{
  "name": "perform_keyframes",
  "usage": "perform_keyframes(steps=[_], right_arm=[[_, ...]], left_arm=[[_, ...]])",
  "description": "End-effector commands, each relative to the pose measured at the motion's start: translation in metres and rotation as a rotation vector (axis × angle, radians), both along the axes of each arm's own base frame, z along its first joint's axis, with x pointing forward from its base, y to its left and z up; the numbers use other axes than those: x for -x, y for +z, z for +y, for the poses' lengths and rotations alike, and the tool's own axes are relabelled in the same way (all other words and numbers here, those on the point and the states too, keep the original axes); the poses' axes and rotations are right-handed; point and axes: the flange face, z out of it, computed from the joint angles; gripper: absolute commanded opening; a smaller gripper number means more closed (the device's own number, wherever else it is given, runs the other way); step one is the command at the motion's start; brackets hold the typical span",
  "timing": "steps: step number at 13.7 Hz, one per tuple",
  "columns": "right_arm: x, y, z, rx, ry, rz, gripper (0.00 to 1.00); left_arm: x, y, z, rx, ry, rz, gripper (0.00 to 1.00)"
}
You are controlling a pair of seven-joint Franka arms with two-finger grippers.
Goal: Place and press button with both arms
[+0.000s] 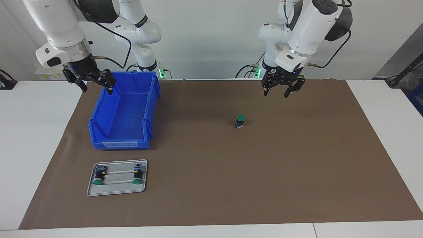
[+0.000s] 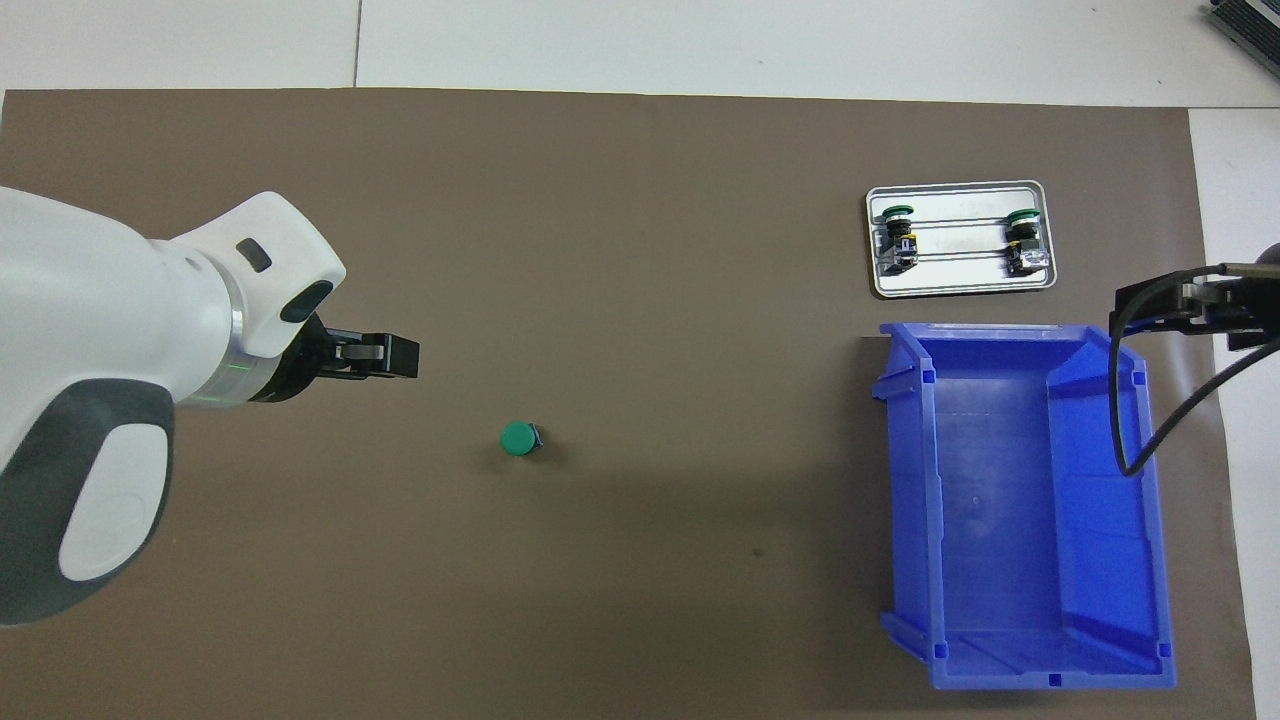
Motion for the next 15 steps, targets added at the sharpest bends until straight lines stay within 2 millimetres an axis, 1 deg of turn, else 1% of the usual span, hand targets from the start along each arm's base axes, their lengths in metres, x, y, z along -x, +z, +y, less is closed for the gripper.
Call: perform_keyframes(steps=[1,2,3,4,5,7,8,11,13,15], right_arm=[[0.003,0.000,0.000,0.001,0.019,-0.003,1.00],[0.003,0.001,0.000,0.001,0.021,-0.005,1.00],[0.003,0.001,0.000,0.001,0.022,-0.005,1.00],[0.003,0.001,0.000,0.001,0.021,-0.005,1.00],[0.003,0.001,0.000,0.001,0.021,-0.005,1.00],[0.003,0.000,0.000,0.001,0.019,-0.003,1.00],[0.003,0.000,0.000,0.001,0.021,-0.003,1.00],[0.003,0.001,0.000,0.001,0.019,-0.005,1.00],[0.003,0.000,0.000,0.001,0.019,-0.002,1.00],[0.003,0.001,0.000,0.001,0.022,-0.005,1.00]], left_arm=[[-0.002,-0.013,-0.013,-0.022,0.089,0.005,0.30],[-0.005,-0.024,-0.020,-0.050,0.110,0.010,0.16],[-0.004,-0.038,-0.037,-0.087,0.105,0.012,0.04],[-0.006,-0.052,-0.050,-0.108,0.123,0.014,0.00],[-0.008,-0.065,-0.060,-0.106,0.153,0.011,0.00],[-0.014,-0.083,-0.069,-0.100,0.179,0.008,0.00],[-0.014,-0.094,-0.083,-0.091,0.182,-0.001,0.00],[-0.010,-0.120,-0.083,-0.077,0.186,-0.019,0.00],[0.000,-0.140,-0.081,-0.073,0.181,-0.023,0.00],[0.010,-0.158,-0.085,-0.080,0.167,-0.013,0.00]])
